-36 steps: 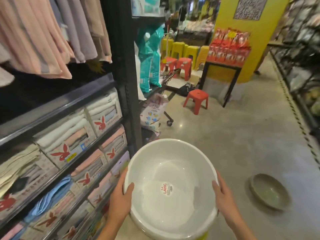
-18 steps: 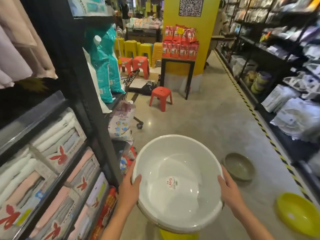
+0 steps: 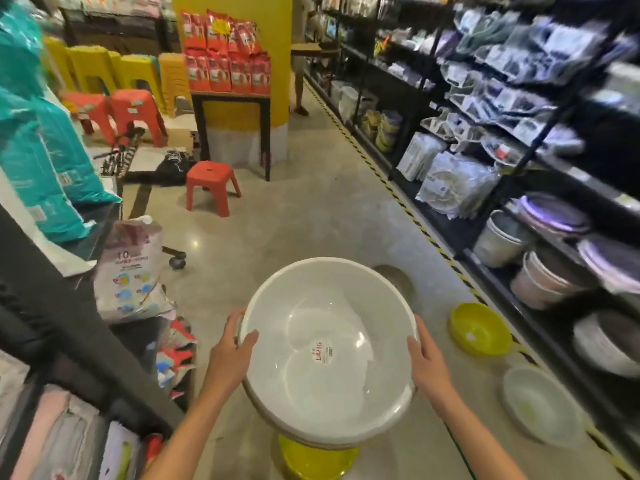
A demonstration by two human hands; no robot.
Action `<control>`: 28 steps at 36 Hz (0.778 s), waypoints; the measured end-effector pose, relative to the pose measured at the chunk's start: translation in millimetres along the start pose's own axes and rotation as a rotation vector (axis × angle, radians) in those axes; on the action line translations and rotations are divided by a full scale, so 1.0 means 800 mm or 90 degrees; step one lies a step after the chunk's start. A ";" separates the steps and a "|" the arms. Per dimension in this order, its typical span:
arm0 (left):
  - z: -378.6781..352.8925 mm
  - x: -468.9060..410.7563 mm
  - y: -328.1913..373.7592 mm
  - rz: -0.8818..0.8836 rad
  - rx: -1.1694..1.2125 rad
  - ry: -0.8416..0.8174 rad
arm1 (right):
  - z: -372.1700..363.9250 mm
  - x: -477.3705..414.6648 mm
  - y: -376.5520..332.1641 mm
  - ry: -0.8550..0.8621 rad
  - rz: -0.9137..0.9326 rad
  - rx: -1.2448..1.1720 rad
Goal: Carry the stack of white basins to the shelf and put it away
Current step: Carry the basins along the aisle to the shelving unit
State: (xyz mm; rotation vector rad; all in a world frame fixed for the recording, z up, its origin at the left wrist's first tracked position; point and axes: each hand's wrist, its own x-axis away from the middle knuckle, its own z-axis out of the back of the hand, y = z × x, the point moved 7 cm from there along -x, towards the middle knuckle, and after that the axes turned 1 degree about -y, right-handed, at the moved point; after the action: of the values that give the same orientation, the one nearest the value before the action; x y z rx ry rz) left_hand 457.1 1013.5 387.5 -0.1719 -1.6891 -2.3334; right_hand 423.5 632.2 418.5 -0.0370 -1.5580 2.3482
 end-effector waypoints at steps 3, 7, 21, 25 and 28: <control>-0.030 -0.024 0.010 -0.021 -0.023 -0.030 | 0.017 -0.001 0.001 0.046 -0.020 -0.002; -0.060 -0.047 0.009 -0.027 -0.079 -0.045 | 0.028 -0.014 0.021 0.059 -0.026 0.007; -0.173 -0.110 -0.089 -0.027 -0.176 -0.131 | -0.019 -0.096 0.246 -0.015 -0.215 0.074; -0.206 -0.128 -0.133 -0.011 -0.171 -0.140 | -0.042 -0.111 0.322 -0.038 -0.266 0.052; -0.229 -0.142 -0.173 0.024 -0.161 -0.154 | -0.054 -0.122 0.358 -0.045 -0.316 0.034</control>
State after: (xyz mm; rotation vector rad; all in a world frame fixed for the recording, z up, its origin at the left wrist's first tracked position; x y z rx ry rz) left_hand 538.4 896.2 175.1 -0.5477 -1.4655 -2.5764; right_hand 452.5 542.9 127.6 0.4018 -1.3426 2.0090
